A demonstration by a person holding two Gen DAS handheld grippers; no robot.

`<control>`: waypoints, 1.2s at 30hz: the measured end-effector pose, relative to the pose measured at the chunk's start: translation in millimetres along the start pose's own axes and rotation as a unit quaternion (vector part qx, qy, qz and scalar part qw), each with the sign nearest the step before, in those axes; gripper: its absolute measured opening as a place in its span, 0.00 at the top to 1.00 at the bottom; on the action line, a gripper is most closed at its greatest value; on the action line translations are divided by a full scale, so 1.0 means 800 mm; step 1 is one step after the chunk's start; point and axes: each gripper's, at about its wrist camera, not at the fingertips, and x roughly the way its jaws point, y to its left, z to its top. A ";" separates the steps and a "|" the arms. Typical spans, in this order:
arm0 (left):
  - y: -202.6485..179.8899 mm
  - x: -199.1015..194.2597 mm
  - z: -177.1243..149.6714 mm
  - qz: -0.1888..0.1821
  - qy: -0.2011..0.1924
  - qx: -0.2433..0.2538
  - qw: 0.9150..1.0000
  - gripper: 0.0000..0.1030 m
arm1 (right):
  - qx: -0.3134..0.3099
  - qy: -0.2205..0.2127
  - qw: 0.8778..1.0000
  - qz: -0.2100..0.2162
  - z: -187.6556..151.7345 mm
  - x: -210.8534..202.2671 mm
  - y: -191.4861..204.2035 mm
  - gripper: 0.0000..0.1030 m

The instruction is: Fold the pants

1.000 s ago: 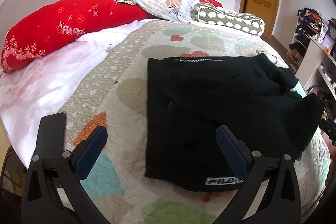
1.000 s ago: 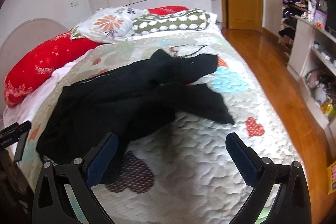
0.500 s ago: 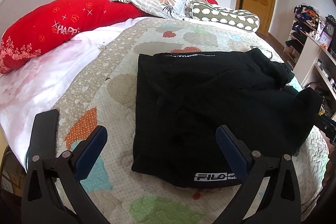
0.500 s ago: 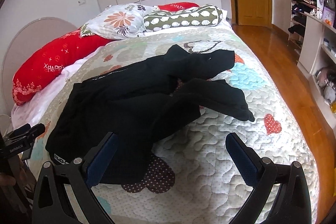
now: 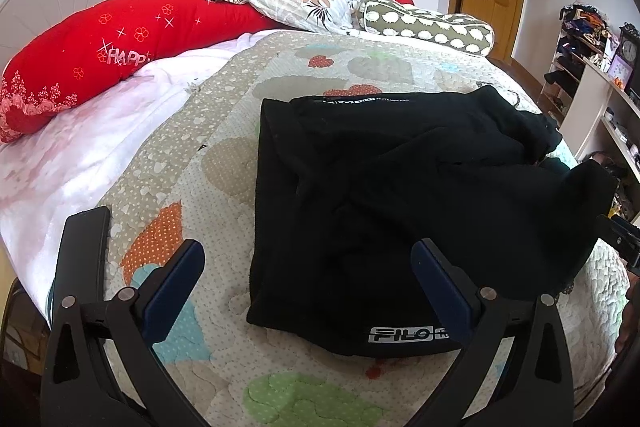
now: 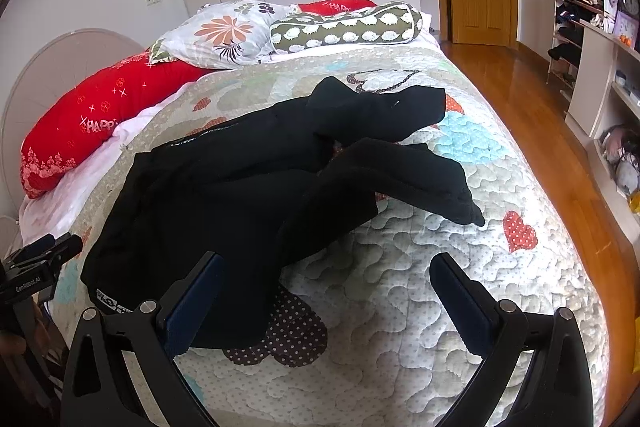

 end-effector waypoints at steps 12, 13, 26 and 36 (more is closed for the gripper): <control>0.014 0.002 -0.018 -0.018 0.016 -0.015 1.000 0.00 | 0.021 0.005 1.000 -0.018 -0.007 0.004 -0.025 0.00; 0.019 0.005 -0.023 -0.018 0.022 -0.020 0.999 0.00 | 0.025 0.006 0.999 -0.019 -0.007 0.004 -0.029 0.00; 0.035 0.039 -0.042 -0.059 0.062 -0.080 0.993 0.00 | 0.047 0.014 0.999 -0.007 -0.008 0.004 -0.066 0.00; 0.014 0.065 -0.036 -0.093 0.087 -0.105 0.986 0.00 | 0.157 -0.019 0.987 0.041 -0.003 -0.026 -0.148 0.00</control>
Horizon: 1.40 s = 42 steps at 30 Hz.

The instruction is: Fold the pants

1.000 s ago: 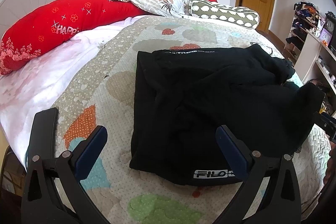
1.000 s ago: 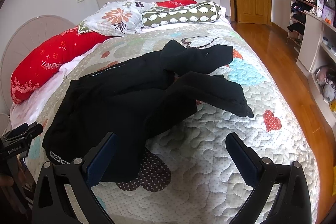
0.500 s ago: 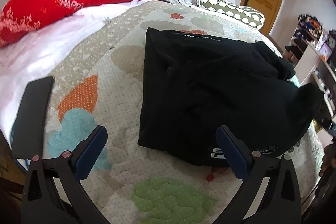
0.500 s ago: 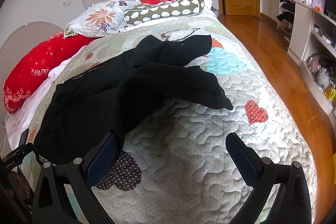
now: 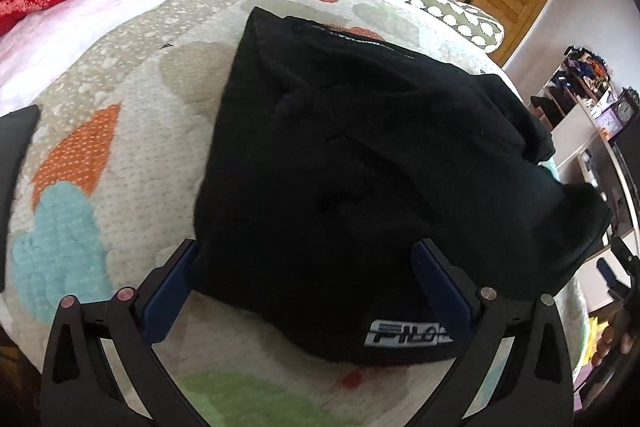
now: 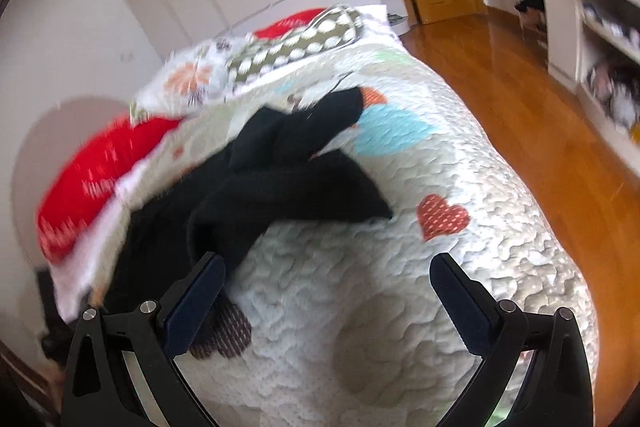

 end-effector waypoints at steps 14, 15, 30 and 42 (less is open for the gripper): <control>0.001 0.005 0.018 -0.036 0.003 -0.015 0.999 0.71 | 0.147 0.016 0.986 0.077 0.035 0.103 -0.036 0.85; 0.002 0.006 0.020 -0.039 0.007 -0.015 0.999 0.75 | 0.133 0.002 0.989 0.070 0.034 0.091 -0.034 0.86; 0.058 -0.033 -0.010 0.002 0.012 0.029 1.000 0.61 | 0.009 0.025 0.991 -0.128 -0.047 -0.029 -0.064 0.45; 0.058 -0.099 -0.002 0.064 -0.051 0.061 0.995 0.42 | -0.024 -0.015 0.984 -0.177 -0.005 -0.052 -0.054 0.33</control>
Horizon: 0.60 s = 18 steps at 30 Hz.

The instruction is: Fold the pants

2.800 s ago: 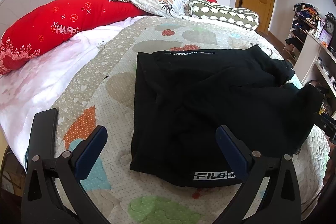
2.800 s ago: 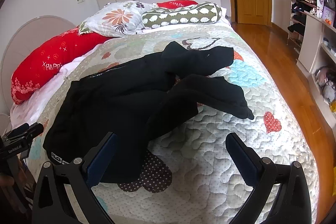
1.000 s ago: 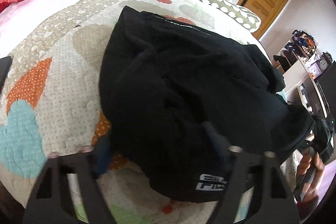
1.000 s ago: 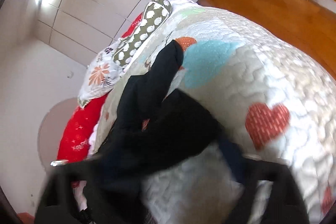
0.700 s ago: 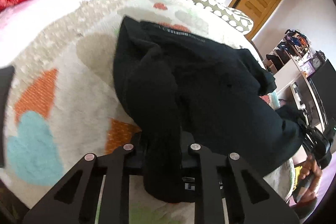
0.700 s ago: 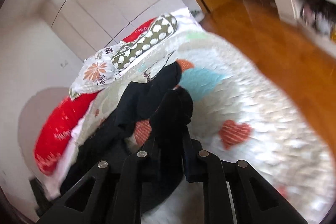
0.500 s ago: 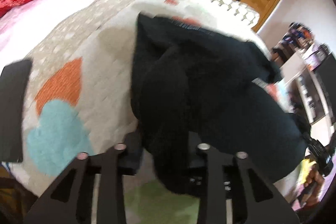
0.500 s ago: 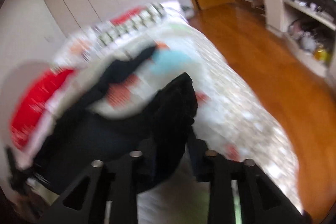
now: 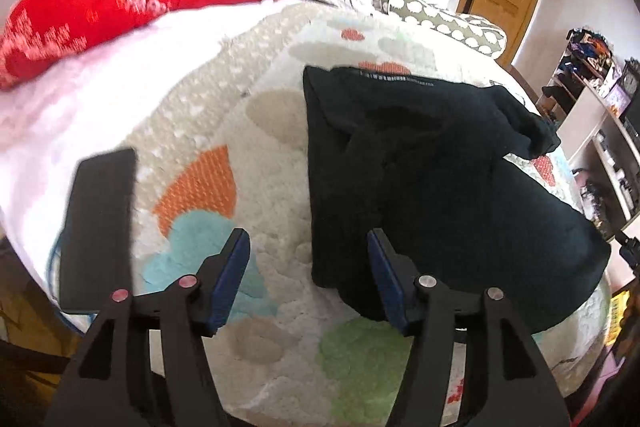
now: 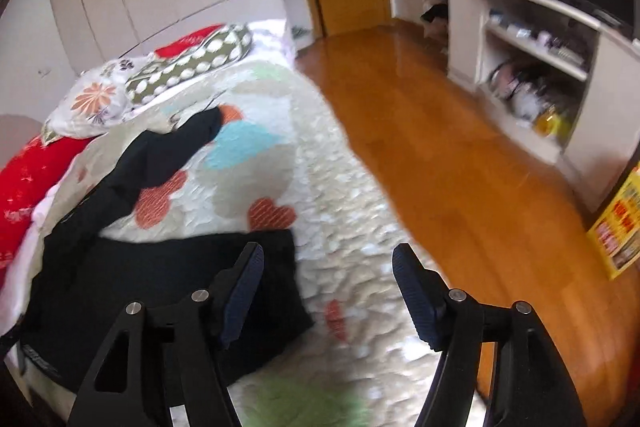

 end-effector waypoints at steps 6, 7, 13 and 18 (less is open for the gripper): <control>0.016 -0.006 0.005 0.010 -0.011 -0.022 1.000 0.39 | -0.092 0.017 0.992 0.082 -0.023 0.007 0.060 0.33; 0.015 -0.005 0.007 0.002 -0.012 -0.025 1.000 0.39 | -0.102 0.030 0.991 0.086 -0.028 0.015 0.066 0.33; -0.020 0.020 0.008 -0.025 -0.003 -0.009 1.000 0.30 | -0.139 0.066 0.987 0.040 -0.036 0.028 0.084 0.32; -0.034 0.062 -0.004 -0.011 0.033 0.007 0.999 0.30 | -0.144 0.051 0.983 0.103 -0.025 0.014 0.107 0.29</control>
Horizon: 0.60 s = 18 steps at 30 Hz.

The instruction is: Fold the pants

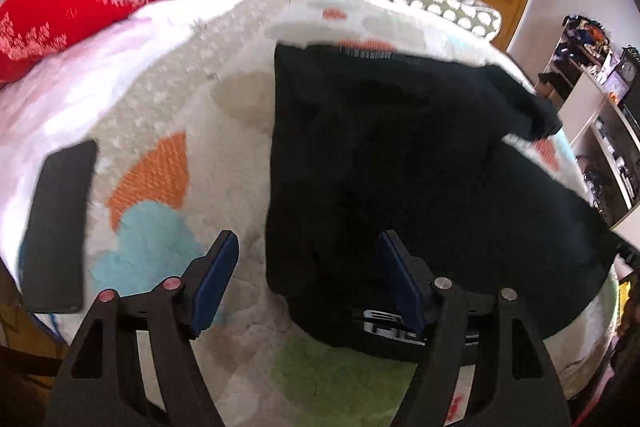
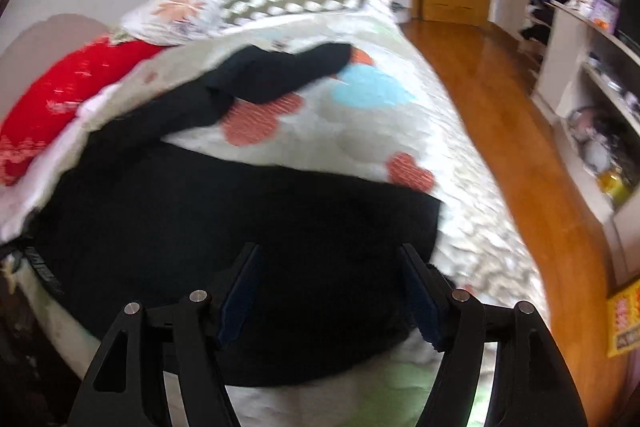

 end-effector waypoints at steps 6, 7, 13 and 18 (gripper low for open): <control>0.004 0.020 -0.002 0.000 0.010 -0.001 1.000 0.24 | -0.049 0.041 0.998 0.000 -0.006 0.047 0.035 0.21; 0.004 0.019 0.001 -0.003 0.013 0.001 1.000 0.24 | -0.057 0.041 0.998 -0.004 -0.003 0.045 0.040 0.21; 0.011 -0.002 0.048 -0.018 -0.020 0.014 1.000 0.16 | -0.066 -0.007 0.997 0.049 0.076 0.025 0.057 0.22; 0.012 0.030 0.115 -0.049 -0.012 0.024 0.998 0.10 | -0.126 -0.035 0.990 0.047 0.172 0.069 0.091 0.21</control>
